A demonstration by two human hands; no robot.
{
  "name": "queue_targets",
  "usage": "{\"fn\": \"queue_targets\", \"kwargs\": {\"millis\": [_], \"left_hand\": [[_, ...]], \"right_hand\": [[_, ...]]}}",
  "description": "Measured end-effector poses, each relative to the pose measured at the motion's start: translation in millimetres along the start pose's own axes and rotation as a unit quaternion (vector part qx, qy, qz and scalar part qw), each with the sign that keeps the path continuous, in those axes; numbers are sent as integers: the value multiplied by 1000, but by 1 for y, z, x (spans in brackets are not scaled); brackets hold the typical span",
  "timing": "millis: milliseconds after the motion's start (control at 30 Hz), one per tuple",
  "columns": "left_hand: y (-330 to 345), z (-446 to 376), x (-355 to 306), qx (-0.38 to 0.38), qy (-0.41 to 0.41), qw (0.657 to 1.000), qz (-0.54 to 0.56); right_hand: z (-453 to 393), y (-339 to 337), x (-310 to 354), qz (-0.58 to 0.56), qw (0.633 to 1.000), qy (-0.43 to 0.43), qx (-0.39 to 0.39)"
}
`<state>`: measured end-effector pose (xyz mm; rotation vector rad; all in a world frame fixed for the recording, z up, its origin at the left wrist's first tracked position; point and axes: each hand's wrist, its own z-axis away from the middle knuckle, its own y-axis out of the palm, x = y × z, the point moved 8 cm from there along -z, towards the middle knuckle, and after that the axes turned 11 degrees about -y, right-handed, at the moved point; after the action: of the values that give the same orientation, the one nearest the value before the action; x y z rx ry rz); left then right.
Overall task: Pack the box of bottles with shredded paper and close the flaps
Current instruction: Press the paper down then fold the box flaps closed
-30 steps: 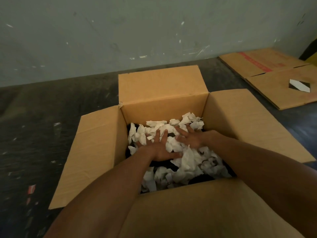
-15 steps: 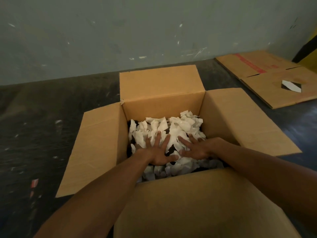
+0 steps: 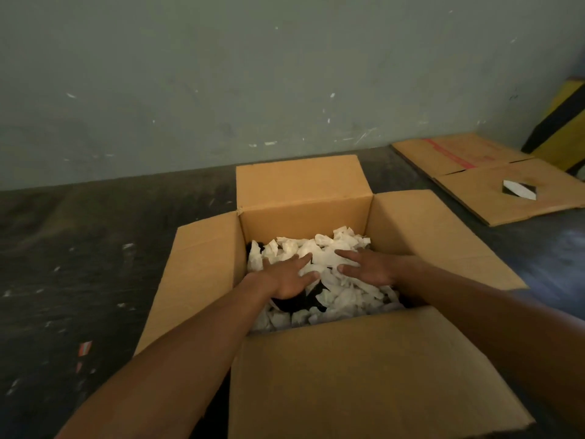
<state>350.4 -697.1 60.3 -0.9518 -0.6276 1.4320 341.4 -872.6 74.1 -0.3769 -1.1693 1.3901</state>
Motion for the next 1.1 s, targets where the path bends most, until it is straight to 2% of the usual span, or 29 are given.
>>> {"fn": "queue_targets", "kwargs": {"millis": [100,233,400,567,767,867,933,1000,1100], "left_hand": [[-7,18,6,-36,4,999,12],[-23,63,10,-140,42,989,19],[-30,122,25,-224,98,969,38],[-15,165,47,-252,116,960,39],[13,176,77,-231,63,969,62],[18,172,98,-238,-15,963,127],[20,172,119,-241,-105,944,198],[23,171,135,-231,-177,920,264],[22,171,148,-238,-225,898,292]], "right_hand": [[27,-12,13,2,998,1,-64],[64,-13,28,11,992,3,-122],[105,5,45,12,988,32,-152],[144,29,63,40,984,63,-159],[184,37,73,60,973,93,-202],[202,31,60,15,955,131,-267],[211,25,46,-62,931,157,-323],[219,19,29,-154,893,190,-378],[221,18,6,-259,838,231,-421]]}}
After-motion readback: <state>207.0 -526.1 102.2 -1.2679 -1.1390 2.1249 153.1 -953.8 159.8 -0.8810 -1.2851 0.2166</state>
